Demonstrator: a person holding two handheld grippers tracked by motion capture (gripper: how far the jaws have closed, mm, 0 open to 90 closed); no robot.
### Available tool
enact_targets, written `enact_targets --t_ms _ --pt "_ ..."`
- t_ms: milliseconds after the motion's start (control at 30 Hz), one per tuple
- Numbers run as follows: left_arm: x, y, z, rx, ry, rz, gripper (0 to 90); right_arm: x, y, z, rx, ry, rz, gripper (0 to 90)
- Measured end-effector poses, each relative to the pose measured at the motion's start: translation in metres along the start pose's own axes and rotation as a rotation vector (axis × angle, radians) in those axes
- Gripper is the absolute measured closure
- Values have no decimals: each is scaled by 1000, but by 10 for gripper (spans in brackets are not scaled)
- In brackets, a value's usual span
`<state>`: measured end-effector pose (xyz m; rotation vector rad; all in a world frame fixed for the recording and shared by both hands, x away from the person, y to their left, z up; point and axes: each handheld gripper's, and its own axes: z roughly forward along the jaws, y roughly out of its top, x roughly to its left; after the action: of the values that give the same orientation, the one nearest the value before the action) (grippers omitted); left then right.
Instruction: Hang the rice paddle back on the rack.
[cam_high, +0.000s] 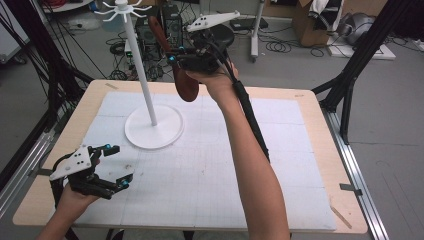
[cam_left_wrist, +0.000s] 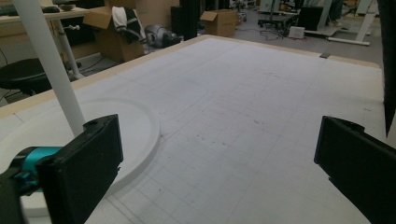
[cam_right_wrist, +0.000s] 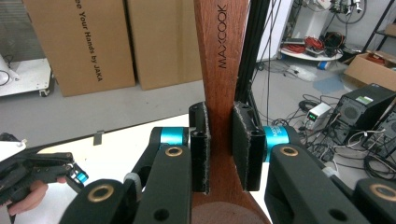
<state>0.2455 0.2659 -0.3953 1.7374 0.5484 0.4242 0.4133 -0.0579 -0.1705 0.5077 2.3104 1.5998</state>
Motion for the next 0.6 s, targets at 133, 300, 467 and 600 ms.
enact_targets --t_ms 133,300,467,600 --pt "0 0 0 -2 1 -2 17 1 6 4 -5 -2 -6 784" --pt "0 0 0 -5 2 -3 18 0 9 8 -9 -6 0 784" --pt "0 0 0 -4 0 -1 18 -2 10 11 -7 -14 2 784" --pt "0 0 0 -1 -2 0 17 -4 10 11 -15 -14 8 784"
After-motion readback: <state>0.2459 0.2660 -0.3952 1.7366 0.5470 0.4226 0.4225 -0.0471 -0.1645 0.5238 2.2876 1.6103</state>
